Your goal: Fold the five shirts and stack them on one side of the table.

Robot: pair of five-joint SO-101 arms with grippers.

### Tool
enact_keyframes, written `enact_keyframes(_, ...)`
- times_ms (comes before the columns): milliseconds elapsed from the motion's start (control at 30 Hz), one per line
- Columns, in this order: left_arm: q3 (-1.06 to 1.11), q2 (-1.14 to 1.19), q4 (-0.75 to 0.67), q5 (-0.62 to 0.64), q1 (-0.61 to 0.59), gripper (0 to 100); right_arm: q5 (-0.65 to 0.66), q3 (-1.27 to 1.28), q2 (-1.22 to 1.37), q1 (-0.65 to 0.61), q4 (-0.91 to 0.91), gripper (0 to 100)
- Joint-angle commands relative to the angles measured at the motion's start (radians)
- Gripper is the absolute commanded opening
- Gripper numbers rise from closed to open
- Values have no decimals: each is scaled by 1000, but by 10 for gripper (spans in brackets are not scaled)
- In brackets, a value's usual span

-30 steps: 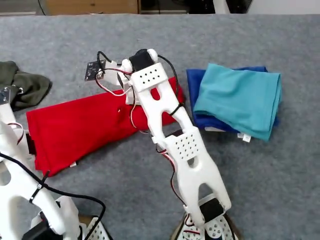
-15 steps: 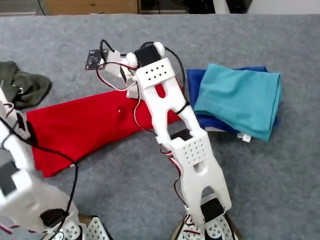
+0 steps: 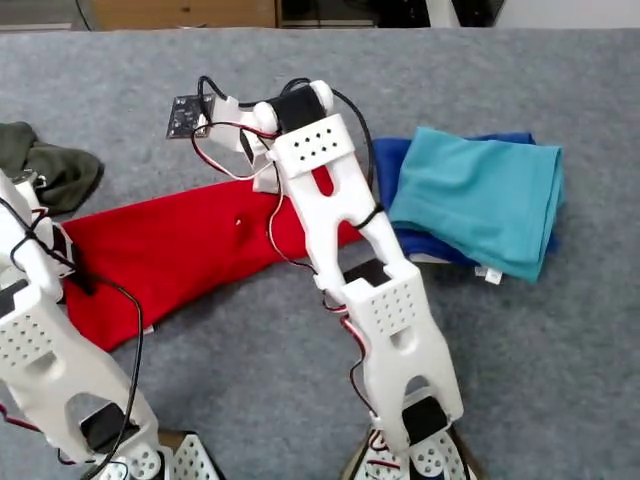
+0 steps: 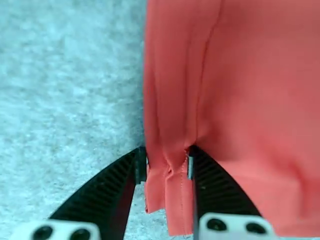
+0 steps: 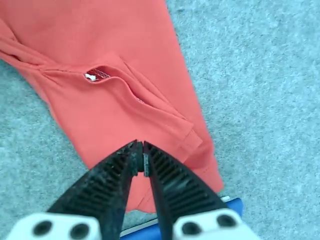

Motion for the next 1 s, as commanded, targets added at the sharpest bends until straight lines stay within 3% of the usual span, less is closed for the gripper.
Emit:
enact_keyframes(0, -63, 30, 25, 28, 17, 150, 9, -4, -71, -8, 25, 1)
enact_keyframes(133, -103, 81, 25, 31, 14, 143, 9, -4, -71, -8, 25, 1)
enact_keyframes(267, -163, 120, 21, 89, 12, 16, 8, -12, -73, -8, 25, 1)
enact_keyframes(467, -298, 131, 29, 120, -77, 19, 0, -15, -74, 13, 25, 1)
enact_keyframes(567, -391, 131, 114, 87, -95, 19, -5, -15, -91, 30, 25, 1)
enact_keyframes(667, -514, 131, 204, 32, -94, 19, -54, -25, -147, 39, 6, 1)
enact_keyframes(767, -563, 105, 206, 52, -61, 19, -181, -96, -203, 48, -25, 1)
enact_keyframes(967, -348, -165, 206, 51, 137, 19, -414, -312, -229, 107, -74, 1)
